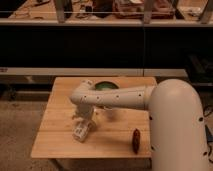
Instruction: Stand the bottle upright
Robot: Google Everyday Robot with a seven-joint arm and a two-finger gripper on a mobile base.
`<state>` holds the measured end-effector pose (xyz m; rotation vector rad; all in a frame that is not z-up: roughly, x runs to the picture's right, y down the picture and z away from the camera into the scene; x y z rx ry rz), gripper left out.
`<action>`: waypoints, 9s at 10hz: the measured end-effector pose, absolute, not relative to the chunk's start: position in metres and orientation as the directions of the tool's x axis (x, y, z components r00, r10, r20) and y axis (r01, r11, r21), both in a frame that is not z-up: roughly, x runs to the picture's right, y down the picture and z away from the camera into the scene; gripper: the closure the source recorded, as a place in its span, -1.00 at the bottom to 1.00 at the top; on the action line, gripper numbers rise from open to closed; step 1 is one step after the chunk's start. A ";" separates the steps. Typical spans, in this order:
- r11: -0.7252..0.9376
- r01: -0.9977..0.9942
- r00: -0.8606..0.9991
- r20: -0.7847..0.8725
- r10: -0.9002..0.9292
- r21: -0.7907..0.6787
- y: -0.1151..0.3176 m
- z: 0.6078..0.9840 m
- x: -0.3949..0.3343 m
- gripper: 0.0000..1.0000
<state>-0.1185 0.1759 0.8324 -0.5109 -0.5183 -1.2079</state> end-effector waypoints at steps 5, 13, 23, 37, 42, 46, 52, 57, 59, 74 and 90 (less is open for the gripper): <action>0.253 0.963 0.252 0.632 -0.733 -0.091 0.194 0.839 -0.112 -0.60; 0.253 0.963 0.249 0.656 -0.713 -0.091 0.203 0.844 -0.118 0.43; 0.223 0.972 0.217 0.636 -0.740 -0.072 0.196 0.842 -0.119 0.98; -0.101 0.951 -0.194 0.313 -0.930 0.291 0.166 0.795 -0.139 0.98; -0.320 0.766 -0.352 -0.054 -0.935 0.558 0.124 0.774 -0.153 0.98; -0.383 0.704 -0.367 -0.155 -0.917 0.598 0.116 0.762 -0.156 0.98; -0.511 0.507 -0.374 -0.357 -0.856 0.694 0.130 0.742 -0.184 0.98; -0.540 0.446 -0.351 -0.415 -0.839 0.714 0.134 0.733 -0.192 0.98; -0.575 0.403 -0.341 -0.467 -0.816 0.712 0.136 0.726 -0.197 0.98; -0.754 0.129 -0.119 -0.745 -0.656 0.644 0.177 0.666 -0.192 0.98; -0.743 0.124 -0.132 -0.732 -0.669 0.657 0.212 0.692 -0.152 0.98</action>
